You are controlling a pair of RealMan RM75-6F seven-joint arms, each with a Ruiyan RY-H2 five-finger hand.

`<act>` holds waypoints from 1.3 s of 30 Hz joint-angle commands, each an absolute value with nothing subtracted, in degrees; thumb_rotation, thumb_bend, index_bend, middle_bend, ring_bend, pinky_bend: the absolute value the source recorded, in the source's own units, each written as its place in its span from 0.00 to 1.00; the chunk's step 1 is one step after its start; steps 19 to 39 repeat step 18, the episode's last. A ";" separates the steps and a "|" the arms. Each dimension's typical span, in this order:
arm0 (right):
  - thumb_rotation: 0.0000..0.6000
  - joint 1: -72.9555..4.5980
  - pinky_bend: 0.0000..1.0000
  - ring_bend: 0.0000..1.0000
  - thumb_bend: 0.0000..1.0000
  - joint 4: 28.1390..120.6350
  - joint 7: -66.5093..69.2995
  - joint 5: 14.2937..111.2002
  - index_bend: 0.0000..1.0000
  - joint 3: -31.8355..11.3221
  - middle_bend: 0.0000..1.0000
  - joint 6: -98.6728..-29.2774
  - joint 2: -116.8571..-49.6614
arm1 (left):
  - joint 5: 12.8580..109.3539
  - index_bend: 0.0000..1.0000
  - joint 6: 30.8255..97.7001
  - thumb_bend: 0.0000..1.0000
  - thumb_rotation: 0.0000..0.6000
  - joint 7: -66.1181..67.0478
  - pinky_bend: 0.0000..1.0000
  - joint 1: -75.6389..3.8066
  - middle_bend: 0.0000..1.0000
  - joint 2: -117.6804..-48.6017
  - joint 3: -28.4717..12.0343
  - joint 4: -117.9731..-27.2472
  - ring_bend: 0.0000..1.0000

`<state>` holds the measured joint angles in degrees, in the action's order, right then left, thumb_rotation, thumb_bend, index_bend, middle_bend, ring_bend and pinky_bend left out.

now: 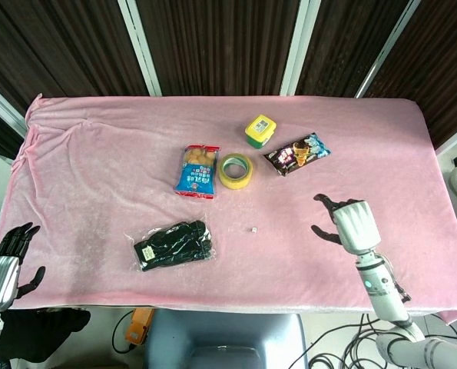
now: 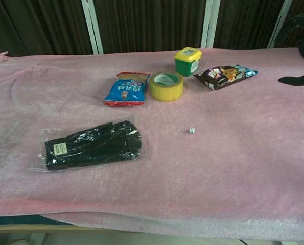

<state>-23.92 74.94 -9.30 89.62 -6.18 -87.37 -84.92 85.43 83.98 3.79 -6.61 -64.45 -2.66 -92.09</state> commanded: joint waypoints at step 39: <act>1.00 -9.44 0.21 0.18 0.18 91.89 -11.04 86.69 0.12 1.49 0.18 -88.45 -70.44 | 86.57 0.13 83.74 0.34 1.00 6.63 0.33 -7.01 0.09 -65.45 -2.04 -92.41 0.10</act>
